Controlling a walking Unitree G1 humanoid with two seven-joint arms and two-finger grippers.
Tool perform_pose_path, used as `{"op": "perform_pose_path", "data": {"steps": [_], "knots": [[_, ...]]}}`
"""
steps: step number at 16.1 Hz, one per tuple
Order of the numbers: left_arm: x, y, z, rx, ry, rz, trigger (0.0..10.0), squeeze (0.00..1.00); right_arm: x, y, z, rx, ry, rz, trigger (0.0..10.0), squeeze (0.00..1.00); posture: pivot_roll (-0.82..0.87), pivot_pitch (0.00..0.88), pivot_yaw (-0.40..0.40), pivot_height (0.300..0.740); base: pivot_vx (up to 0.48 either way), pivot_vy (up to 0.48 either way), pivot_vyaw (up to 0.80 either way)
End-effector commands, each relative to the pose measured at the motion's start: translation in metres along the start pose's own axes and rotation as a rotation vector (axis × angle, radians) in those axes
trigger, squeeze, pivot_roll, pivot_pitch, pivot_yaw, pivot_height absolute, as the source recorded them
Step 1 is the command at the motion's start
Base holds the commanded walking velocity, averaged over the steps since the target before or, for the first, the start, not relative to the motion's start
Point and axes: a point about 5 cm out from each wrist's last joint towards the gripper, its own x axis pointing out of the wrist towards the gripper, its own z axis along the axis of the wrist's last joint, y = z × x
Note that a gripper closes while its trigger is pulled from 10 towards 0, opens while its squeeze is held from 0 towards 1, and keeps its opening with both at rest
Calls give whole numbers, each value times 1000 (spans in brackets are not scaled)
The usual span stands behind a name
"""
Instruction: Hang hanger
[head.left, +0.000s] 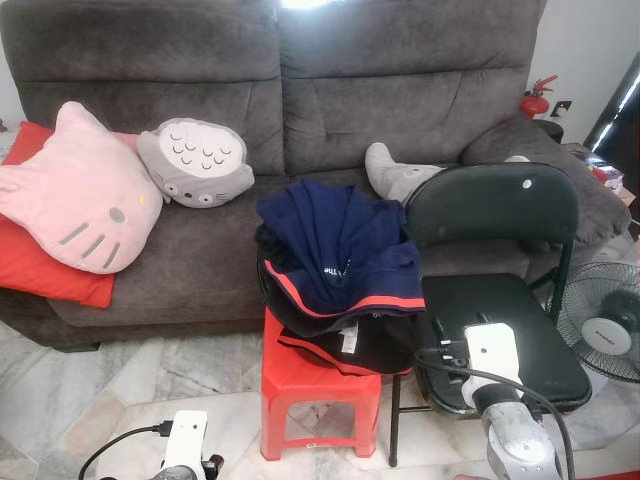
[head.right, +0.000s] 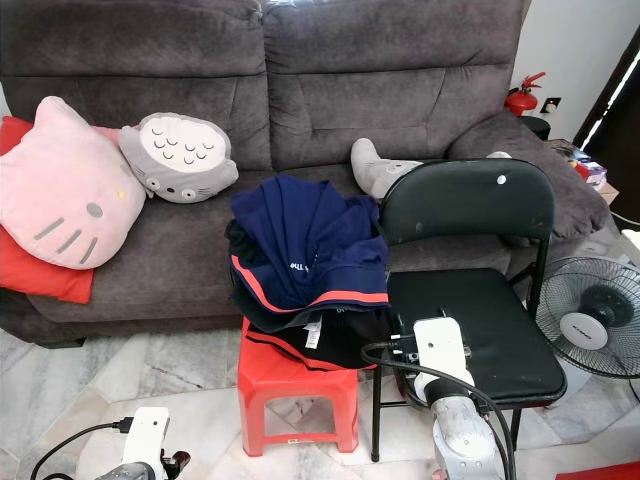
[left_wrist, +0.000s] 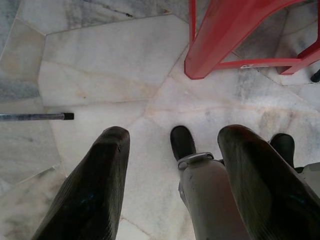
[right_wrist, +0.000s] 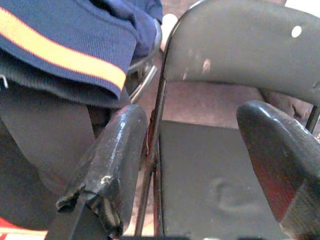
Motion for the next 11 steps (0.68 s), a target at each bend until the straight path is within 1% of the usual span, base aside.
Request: {"op": "perform_pose_path", "data": {"steps": [1,4,8,9,11], "knots": [[0,1,-1,10,9,5,10000,0,0,1,1,14,-18,3,10000,0,-161,0,-5,740,0,0,0],[0,1,-1,14,9,4,10000,0,2,4,3,27,-42,35,10000,0,-156,0,-5,740,0,0,0],[0,1,-1,16,9,6,10000,0,6,8,1,10,-36,66,10000,0,-154,0,-5,740,0,0,0],[0,1,-1,18,9,5,10000,0,9,7,0,-39,-27,83,10000,0,-153,0,-5,740,0,0,0],[0,1,-1,19,9,5,10000,0,14,5,1,-68,-25,76,10000,0,-152,0,-6,740,0,0,0]]}}
